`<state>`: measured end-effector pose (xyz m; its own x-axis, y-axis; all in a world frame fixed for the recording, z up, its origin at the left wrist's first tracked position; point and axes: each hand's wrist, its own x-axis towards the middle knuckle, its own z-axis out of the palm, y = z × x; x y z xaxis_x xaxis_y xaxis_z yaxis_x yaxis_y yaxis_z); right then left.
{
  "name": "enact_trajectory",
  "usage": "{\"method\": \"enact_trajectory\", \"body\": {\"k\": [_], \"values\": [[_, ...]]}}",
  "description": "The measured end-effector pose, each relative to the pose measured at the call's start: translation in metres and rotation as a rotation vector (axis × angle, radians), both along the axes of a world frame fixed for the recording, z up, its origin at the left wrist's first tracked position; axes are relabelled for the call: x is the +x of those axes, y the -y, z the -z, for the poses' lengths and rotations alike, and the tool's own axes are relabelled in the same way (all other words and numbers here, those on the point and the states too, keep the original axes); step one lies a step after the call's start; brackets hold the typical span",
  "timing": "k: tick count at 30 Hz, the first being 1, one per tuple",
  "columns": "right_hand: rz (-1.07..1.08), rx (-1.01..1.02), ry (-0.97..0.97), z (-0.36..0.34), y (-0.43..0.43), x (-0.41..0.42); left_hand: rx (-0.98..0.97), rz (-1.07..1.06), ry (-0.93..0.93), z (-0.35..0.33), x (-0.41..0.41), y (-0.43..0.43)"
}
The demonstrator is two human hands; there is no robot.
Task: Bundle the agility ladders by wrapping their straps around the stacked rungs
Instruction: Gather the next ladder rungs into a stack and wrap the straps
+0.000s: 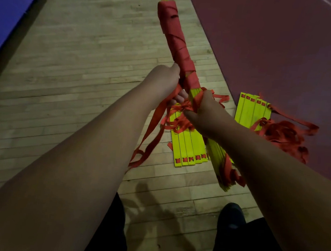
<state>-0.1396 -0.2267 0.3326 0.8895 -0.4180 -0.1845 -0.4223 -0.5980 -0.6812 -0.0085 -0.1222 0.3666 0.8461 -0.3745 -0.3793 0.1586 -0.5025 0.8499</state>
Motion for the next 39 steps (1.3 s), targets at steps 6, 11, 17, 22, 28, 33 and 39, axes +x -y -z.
{"method": "enact_trajectory", "body": {"k": [6,11,17,22,28,33,39], "values": [[-0.021,-0.003,-0.071,0.004,-0.009,0.003,-0.037,0.032,-0.152,-0.014,-0.014,0.003],[-0.098,-0.086,-0.037,-0.002,-0.009,0.005,0.039,-0.042,0.048,-0.005,-0.011,-0.005],[0.003,0.428,-0.012,-0.031,0.006,0.001,-0.109,-0.127,0.064,-0.011,0.0,-0.013],[-0.211,1.016,-0.217,-0.036,0.017,-0.012,-0.3,-0.086,0.013,-0.016,0.003,-0.015],[-0.123,0.753,-0.061,-0.022,0.016,-0.007,-0.041,0.022,0.213,-0.024,0.005,-0.013],[0.009,0.237,0.081,-0.002,0.007,-0.002,0.073,0.062,0.171,-0.016,0.002,-0.012],[0.041,-0.024,0.075,0.019,-0.011,-0.001,0.206,-0.003,0.135,-0.013,-0.008,-0.001]]}}
